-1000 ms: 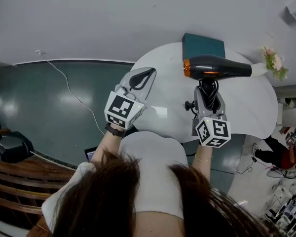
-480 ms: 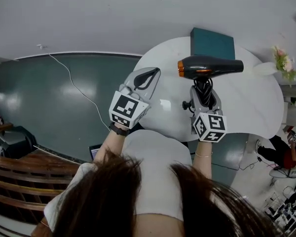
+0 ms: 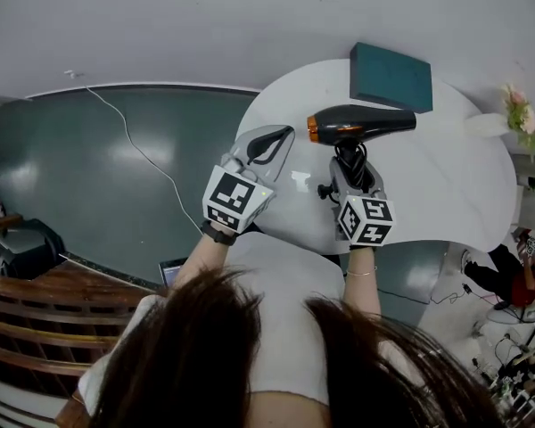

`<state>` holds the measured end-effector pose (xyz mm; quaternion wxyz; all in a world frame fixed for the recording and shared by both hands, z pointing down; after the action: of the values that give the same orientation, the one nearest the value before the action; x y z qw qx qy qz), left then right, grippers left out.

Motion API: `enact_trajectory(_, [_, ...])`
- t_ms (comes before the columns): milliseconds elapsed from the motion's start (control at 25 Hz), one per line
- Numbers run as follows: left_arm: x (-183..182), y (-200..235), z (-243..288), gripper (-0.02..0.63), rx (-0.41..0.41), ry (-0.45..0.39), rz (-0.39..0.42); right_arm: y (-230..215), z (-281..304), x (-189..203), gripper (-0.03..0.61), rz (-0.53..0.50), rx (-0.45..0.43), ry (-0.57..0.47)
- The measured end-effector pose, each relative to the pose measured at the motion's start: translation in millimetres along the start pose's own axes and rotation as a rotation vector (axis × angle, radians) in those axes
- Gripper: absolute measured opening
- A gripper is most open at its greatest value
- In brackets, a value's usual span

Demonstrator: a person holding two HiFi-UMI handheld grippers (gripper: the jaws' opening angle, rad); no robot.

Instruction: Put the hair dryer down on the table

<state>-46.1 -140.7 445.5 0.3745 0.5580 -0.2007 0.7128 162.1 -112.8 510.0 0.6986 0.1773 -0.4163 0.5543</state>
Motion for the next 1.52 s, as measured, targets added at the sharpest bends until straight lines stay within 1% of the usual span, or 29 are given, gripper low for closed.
enact_trajectory(360, [15, -4, 7, 0.058, 0.02, 0.025, -0.005, -1, 26, 33, 0.212, 0.03, -0.009, 0.091])
enact_trajectory(840, [33, -3, 14, 0.058, 0.027, 0.072, -0.022, 9, 51, 55, 0.212, 0.023, -0.055, 0.18])
enact_trajectory(1040, [37, -2, 15, 0.058, 0.026, 0.083, -0.03, 14, 58, 60, 0.212, 0.022, -0.071, 0.198])
enact_trajectory(1280, [39, -1, 15, 0.058, 0.028, 0.087, -0.037, 17, 62, 62, 0.213, 0.03, -0.088, 0.186])
enact_trajectory(1520, [39, 0, 20, 0.058, 0.029, 0.088, -0.036, 11, 68, 68, 0.213, 0.025, -0.077, 0.196])
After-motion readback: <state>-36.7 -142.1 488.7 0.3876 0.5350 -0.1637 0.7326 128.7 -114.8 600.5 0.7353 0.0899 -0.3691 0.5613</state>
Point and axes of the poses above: the fingertips, and each gripper's own axes: z forward along the fingers, y to its left, x out of its underside, the point moved 7 cm from there along -z, backward along the fingers, and after that the axes turned 4 degrees about y, right-handed, at the moved point
